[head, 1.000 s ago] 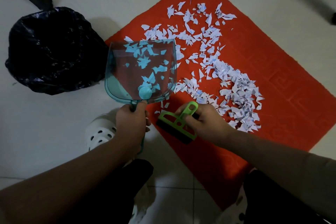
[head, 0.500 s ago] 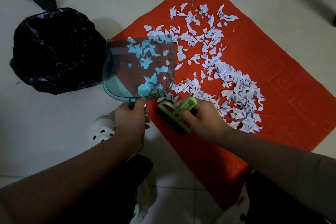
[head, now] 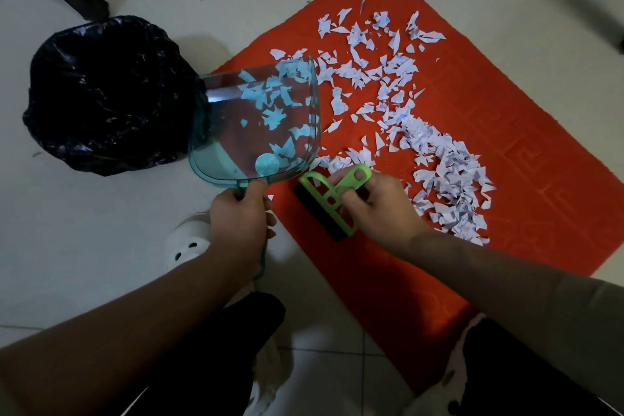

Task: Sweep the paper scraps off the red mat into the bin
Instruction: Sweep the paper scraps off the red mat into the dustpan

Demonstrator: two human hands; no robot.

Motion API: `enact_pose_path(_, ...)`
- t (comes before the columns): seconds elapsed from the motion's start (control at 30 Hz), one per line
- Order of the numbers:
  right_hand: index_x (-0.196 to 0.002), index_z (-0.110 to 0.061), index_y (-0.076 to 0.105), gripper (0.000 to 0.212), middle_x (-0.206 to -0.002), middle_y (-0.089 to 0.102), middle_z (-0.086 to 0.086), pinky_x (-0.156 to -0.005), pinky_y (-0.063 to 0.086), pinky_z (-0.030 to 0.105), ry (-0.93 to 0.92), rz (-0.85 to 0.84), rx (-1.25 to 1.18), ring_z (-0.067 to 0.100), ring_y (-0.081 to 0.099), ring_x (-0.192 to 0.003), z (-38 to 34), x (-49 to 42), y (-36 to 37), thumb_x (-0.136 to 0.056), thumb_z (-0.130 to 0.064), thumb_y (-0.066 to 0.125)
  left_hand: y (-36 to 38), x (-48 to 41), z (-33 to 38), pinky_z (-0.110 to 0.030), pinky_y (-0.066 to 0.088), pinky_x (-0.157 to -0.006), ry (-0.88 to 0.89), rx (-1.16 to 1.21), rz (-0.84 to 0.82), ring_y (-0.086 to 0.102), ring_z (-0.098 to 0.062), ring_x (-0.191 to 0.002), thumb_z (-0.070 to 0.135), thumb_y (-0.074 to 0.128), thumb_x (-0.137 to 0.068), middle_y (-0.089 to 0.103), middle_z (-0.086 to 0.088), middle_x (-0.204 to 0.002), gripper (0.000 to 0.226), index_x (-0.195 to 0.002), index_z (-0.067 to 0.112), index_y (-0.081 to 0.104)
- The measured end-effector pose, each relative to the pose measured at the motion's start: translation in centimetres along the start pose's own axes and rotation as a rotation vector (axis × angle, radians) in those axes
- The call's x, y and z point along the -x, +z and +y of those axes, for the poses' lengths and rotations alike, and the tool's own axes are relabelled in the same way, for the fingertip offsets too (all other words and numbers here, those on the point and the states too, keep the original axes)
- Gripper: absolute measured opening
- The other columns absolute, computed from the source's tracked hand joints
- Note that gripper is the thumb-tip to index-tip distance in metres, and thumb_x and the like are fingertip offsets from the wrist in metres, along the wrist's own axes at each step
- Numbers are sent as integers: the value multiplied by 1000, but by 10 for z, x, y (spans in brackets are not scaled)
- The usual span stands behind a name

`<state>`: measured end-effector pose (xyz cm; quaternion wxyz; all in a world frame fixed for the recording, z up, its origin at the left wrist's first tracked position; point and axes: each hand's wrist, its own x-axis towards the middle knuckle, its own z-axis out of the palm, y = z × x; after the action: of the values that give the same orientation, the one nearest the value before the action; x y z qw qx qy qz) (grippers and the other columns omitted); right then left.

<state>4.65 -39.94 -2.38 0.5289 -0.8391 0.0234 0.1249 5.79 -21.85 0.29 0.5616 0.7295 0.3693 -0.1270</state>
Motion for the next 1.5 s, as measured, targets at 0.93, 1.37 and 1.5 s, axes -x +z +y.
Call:
enact_pose_path(0.93,-101,-16,67,15,-89,67,-3,-66,55,27,-21,-32,-47,11,66,-76,-4,-7,4,-94,-11,55,-8,-3,8,-27,43,-44,-20,36,19,49,-15,-51,27,50,-95,56,-6,-70,26,-85,6,61)
enact_pose_path(1.37,-110,-18,63,17,-94,66,-3,-72,57,31,8,-118,11,13,65,-85,-6,-16,28,-98,-21,51,-12,-2,10,-29,42,-49,-43,57,21,48,-16,-54,26,50,-96,55,-7,-70,26,-78,9,59)
enact_pose_path(1.5,-107,-15,63,16,-86,67,-2,-62,55,44,-44,119,-2,25,66,-72,-8,-23,16,-97,-14,51,-14,-3,12,-28,40,-47,-37,83,20,47,-15,-51,24,50,-95,54,-7,-69,25,-78,9,59)
